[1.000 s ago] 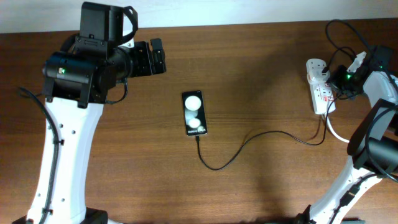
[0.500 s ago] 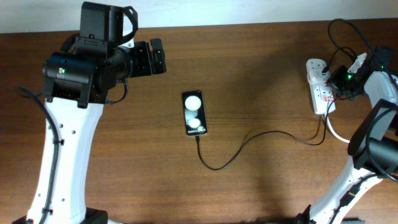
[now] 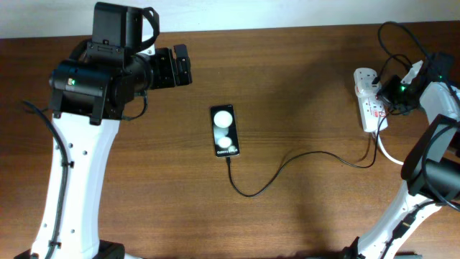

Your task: Plug charger to phone and switch on socket

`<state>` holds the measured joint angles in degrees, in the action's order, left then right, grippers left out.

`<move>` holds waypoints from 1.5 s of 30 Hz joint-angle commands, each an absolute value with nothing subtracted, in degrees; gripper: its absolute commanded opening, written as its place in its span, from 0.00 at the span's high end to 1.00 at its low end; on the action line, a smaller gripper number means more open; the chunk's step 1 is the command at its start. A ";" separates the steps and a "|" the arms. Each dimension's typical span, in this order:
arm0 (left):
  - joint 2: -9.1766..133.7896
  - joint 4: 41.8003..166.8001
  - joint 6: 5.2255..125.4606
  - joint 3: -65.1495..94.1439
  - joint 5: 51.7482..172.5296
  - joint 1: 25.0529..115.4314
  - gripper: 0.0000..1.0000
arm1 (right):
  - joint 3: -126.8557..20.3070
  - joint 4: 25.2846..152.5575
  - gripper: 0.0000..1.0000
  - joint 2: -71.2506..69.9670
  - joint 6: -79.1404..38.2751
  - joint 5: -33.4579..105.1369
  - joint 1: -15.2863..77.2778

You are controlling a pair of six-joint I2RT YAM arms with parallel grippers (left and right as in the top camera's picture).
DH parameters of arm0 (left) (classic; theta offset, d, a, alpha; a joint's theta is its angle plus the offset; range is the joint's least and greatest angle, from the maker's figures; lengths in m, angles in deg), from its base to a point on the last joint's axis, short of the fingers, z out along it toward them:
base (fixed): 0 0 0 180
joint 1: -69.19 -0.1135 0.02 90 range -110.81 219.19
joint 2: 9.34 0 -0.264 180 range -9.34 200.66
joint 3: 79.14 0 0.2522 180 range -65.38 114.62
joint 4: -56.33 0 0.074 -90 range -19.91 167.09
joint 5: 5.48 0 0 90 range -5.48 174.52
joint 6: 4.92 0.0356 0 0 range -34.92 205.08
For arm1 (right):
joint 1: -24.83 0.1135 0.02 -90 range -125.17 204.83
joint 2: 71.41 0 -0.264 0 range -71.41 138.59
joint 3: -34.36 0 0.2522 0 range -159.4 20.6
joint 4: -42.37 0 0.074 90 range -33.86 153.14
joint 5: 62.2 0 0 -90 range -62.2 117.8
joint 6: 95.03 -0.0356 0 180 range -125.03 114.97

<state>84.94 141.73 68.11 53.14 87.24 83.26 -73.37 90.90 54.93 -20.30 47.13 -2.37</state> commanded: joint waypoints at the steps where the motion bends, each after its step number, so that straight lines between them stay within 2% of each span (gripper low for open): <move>1: 84.61 141.82 67.98 53.60 86.61 82.93 0.01 | -72.48 92.76 0.96 56.59 -20.56 49.86 0.56; 23: 84.61 141.80 67.98 53.60 86.61 82.93 0.01 | -68.24 90.40 0.96 54.01 -21.02 46.95 1.02; 39: 84.61 141.82 67.98 53.60 86.61 82.93 0.01 | -68.24 102.33 0.96 29.18 -20.45 45.10 1.02; 45: 84.61 141.82 67.98 53.60 86.61 82.93 0.01 | -68.24 107.75 0.96 17.03 -16.85 45.05 4.25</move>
<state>84.94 141.75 68.11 53.14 87.24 83.26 -68.37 106.59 22.97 -19.82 45.38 1.87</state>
